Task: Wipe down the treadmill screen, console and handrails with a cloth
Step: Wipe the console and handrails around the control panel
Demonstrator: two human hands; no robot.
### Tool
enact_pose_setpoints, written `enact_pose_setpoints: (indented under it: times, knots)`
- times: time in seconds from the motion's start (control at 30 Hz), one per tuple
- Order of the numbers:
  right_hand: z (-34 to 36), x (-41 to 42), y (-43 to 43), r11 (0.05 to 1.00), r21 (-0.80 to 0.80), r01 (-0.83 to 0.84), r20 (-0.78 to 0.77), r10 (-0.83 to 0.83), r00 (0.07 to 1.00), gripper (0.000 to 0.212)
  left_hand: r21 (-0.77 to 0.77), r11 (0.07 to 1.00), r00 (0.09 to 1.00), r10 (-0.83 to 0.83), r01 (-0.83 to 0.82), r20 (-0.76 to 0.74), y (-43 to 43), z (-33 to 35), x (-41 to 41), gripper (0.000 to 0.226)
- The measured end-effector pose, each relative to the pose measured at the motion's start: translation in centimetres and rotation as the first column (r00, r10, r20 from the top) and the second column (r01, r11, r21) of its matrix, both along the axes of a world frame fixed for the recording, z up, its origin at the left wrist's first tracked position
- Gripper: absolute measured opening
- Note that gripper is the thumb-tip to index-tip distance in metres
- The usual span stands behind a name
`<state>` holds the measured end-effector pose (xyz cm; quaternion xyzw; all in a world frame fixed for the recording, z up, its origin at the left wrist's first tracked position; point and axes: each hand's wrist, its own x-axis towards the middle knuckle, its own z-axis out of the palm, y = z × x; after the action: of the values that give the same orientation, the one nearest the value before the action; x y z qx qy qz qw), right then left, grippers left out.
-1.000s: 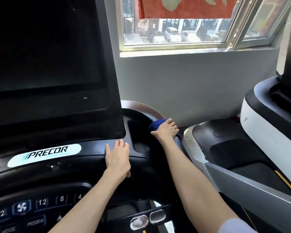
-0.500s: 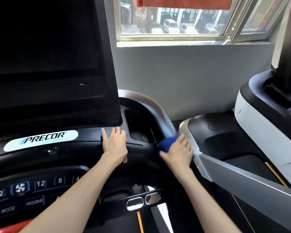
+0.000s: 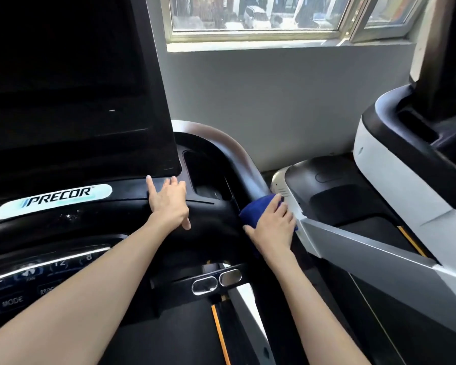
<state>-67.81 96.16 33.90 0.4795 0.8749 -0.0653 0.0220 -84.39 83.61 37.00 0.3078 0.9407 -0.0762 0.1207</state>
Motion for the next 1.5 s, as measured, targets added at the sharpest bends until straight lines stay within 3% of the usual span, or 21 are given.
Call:
enact_pose_setpoints:
  times: [0.1, 0.23, 0.33, 0.47, 0.6, 0.8, 0.93, 1.03, 1.13, 1.27, 1.37, 1.47, 1.5]
  knots:
    - [-0.1, 5.7, -2.0, 1.000, 0.004, 0.015, -0.074, -0.015, 0.997, 0.116, -0.013, 1.000, 1.000, -0.017, 0.017, -0.006, 0.2, 0.0, 0.0, 0.094]
    - [-0.2, 7.9, -2.3, 0.999, -0.039, 0.009, -0.033, -0.011, 0.999, 0.117, -0.004, 1.000, 1.000, -0.023, 0.023, -0.001, 0.1, -0.4, -0.1, 0.094]
    - [0.0, 5.1, -2.1, 0.998, 0.001, 0.056, -0.043, -0.055, 0.998, 0.114, -0.013, 0.999, 0.999, -0.052, 0.052, -0.008, 0.0, -0.3, -0.3, 0.093]
    - [0.4, -2.3, 0.7, 0.995, -0.065, 0.074, -0.028, -0.076, 0.997, 0.114, -0.017, 0.997, 0.996, -0.082, 0.081, -0.034, -0.2, 0.0, -0.4, 0.090]
    - [-0.2, -3.9, 1.9, 1.000, -0.028, -0.009, -0.064, 0.008, 0.998, 0.106, -0.018, 0.996, 0.993, -0.091, 0.090, -0.072, -0.5, -0.2, -0.4, 0.087]
    - [-2.0, 2.4, -1.2, 0.958, 0.135, -0.254, -0.323, 0.285, 0.902, 0.074, 0.013, 0.991, 0.975, -0.132, 0.136, -0.178, -1.8, -0.9, 1.4, 0.092]
    - [-3.7, 6.1, -5.8, 0.934, 0.076, -0.349, -0.536, 0.333, 0.776, 0.056, 0.098, 0.965, 0.936, -0.206, 0.242, -0.286, -4.7, -1.5, 3.4, 0.065]
    - [-5.9, 7.5, -9.6, 0.887, -0.211, -0.410, -0.666, 0.176, 0.725, 0.053, 0.244, 0.936, 0.944, -0.185, 0.254, -0.272, -6.8, -0.6, 4.1, 0.050]
    - [-6.9, 6.4, -12.3, 0.918, -0.249, -0.309, -0.726, 0.035, 0.687, 0.067, 0.348, 0.902, 0.937, -0.141, 0.255, -0.321, -9.2, 0.3, 4.3, 0.043]
    - [-5.9, 3.9, -18.9, 0.766, -0.093, -0.637, -0.712, 0.396, 0.580, 0.062, 0.396, 0.893, 0.926, -0.057, 0.215, -0.374, -11.5, 0.4, 3.8, 0.031]
    - [-5.5, 3.9, -20.5, 0.706, -0.074, -0.705, -0.697, 0.469, 0.543, 0.063, 0.364, 0.930, 0.964, 0.045, 0.055, -0.261, -12.2, 1.2, 4.1, 0.036]
    - [-6.4, 6.2, -16.0, 0.600, 0.115, -0.792, -0.531, 0.711, 0.462, 0.069, 0.340, 0.940, 0.960, 0.077, 0.019, -0.268, -12.9, 1.6, 4.3, 0.035]
    - [-7.0, 7.3, -14.2, 0.636, 0.138, -0.759, -0.531, 0.695, 0.486, 0.071, 0.353, 0.935, 0.956, 0.086, 0.019, -0.279, -13.2, 1.6, 4.3, 0.033]
